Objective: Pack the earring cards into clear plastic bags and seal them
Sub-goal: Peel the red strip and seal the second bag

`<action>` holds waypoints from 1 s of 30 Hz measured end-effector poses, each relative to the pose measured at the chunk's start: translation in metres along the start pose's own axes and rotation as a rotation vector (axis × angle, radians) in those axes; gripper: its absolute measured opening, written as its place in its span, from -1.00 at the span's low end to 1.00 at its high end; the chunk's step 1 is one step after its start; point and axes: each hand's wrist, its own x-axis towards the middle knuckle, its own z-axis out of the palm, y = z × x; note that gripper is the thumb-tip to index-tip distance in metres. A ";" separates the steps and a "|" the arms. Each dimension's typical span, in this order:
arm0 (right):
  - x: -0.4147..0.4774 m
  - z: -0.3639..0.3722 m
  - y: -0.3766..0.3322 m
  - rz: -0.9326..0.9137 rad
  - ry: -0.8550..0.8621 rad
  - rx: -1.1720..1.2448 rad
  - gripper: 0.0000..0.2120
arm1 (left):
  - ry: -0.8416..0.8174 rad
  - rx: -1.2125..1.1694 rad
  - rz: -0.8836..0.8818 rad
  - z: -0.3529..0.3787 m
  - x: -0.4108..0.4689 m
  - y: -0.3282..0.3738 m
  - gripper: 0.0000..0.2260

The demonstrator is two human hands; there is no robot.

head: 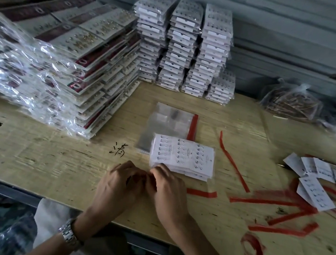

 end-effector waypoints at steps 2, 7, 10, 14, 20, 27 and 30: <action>-0.001 -0.001 -0.001 0.007 -0.010 -0.064 -0.78 | -0.017 -0.074 -0.026 -0.002 0.002 -0.001 -0.87; 0.000 -0.002 -0.002 -0.010 0.065 -0.123 -0.73 | -0.131 -0.220 -0.172 -0.002 0.015 -0.006 -0.69; -0.002 0.001 0.000 -0.025 0.097 -0.157 -0.75 | -0.127 -0.170 -0.207 0.003 0.026 -0.010 -0.64; -0.001 0.004 0.001 -0.070 0.174 -0.186 -0.77 | -0.170 -0.182 -0.243 0.006 0.033 -0.021 -0.63; -0.004 0.012 0.002 -0.105 0.294 -0.228 -0.78 | -0.082 -0.150 -0.211 0.011 0.033 -0.020 -0.76; -0.009 0.012 0.002 -0.166 0.360 -0.282 -0.79 | -0.063 -0.174 -0.247 0.017 0.030 -0.027 -0.70; -0.009 0.012 0.003 -0.167 0.360 -0.283 -0.74 | -0.079 -0.209 -0.273 0.017 0.029 -0.027 -0.68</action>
